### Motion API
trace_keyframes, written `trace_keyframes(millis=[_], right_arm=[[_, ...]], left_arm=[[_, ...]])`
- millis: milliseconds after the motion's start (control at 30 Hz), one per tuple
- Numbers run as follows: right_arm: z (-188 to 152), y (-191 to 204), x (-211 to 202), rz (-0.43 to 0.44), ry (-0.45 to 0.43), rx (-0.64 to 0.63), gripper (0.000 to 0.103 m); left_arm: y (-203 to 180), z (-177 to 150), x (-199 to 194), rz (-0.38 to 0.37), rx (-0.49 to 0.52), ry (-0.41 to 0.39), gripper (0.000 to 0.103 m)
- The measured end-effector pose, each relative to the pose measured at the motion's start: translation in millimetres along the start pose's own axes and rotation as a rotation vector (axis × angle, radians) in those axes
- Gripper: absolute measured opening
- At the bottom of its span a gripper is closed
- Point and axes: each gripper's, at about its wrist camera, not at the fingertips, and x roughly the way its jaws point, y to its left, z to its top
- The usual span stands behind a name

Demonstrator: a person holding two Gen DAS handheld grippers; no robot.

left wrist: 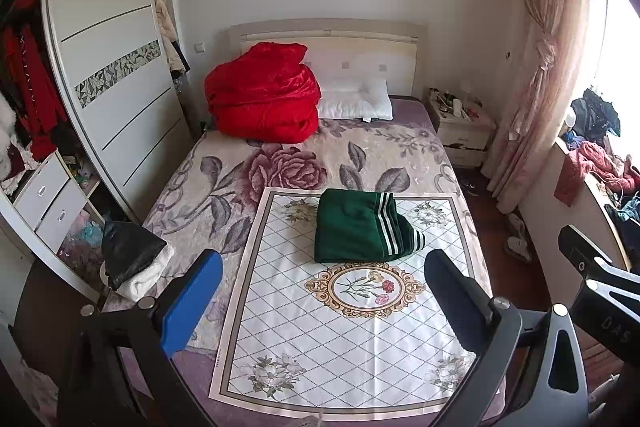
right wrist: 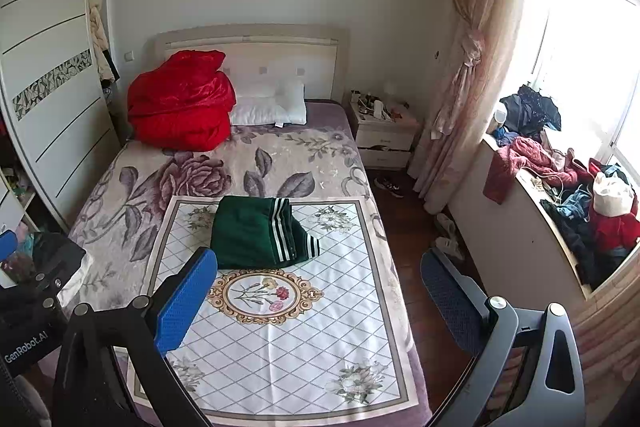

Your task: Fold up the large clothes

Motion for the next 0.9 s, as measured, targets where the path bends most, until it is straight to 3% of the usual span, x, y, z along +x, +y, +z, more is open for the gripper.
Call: trace_keyframes(millis=[900], right_arm=[[13,1,9,0.025,-0.017,-0.022,0.103]], left_arm=[[-4,11,-8,0.001,-0.007,-0.012,0.103]])
